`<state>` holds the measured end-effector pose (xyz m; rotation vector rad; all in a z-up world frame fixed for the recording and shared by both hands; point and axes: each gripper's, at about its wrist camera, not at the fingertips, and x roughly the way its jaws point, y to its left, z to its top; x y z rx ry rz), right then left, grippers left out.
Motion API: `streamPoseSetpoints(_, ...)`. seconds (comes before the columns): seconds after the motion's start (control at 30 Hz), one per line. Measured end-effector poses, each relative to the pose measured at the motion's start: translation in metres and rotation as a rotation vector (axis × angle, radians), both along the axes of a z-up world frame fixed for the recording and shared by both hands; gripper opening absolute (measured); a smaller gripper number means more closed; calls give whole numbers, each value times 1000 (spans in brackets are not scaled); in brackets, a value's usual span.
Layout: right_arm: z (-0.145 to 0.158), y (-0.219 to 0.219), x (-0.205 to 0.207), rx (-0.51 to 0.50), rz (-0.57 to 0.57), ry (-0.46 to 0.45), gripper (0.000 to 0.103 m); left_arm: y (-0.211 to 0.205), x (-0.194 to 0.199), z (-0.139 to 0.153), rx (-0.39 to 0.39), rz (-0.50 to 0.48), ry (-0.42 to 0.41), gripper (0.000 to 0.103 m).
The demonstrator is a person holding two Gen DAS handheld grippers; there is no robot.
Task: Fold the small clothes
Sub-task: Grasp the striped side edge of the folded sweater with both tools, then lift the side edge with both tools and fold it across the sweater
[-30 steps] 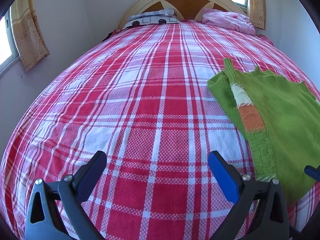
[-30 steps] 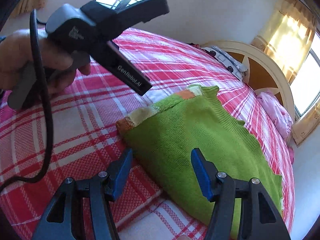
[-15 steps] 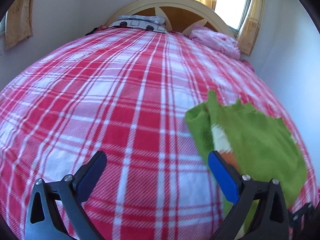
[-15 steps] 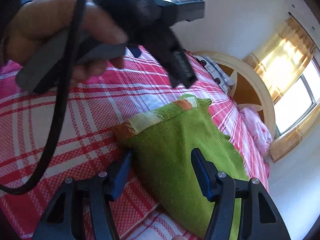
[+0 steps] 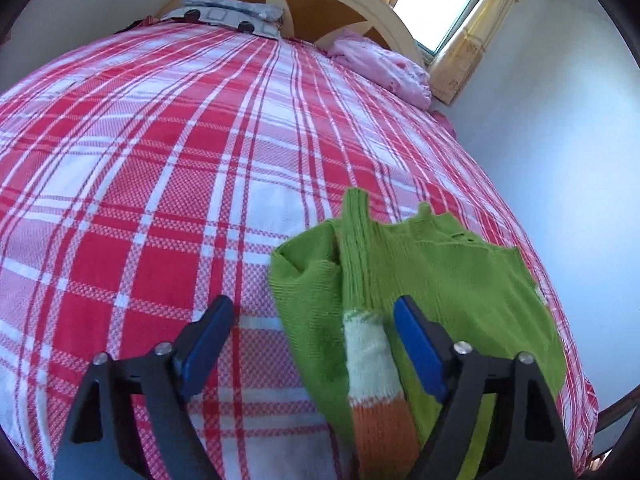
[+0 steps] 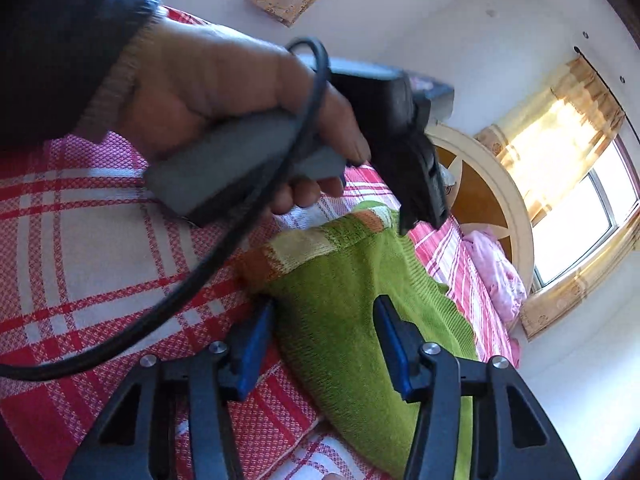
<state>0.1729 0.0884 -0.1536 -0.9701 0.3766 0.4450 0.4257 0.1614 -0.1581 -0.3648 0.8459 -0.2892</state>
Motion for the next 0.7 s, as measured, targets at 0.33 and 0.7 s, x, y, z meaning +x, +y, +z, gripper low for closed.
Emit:
streamPoseSetpoints(0.33, -5, 7, -10, -24, 21, -3, 35, 5, 2, -6, -82, -25, -11, 33)
streamPoseSetpoints(0.7, -7, 11, -15, -55, 29, 4, 14, 11, 2, -13, -151, -17, 25, 31)
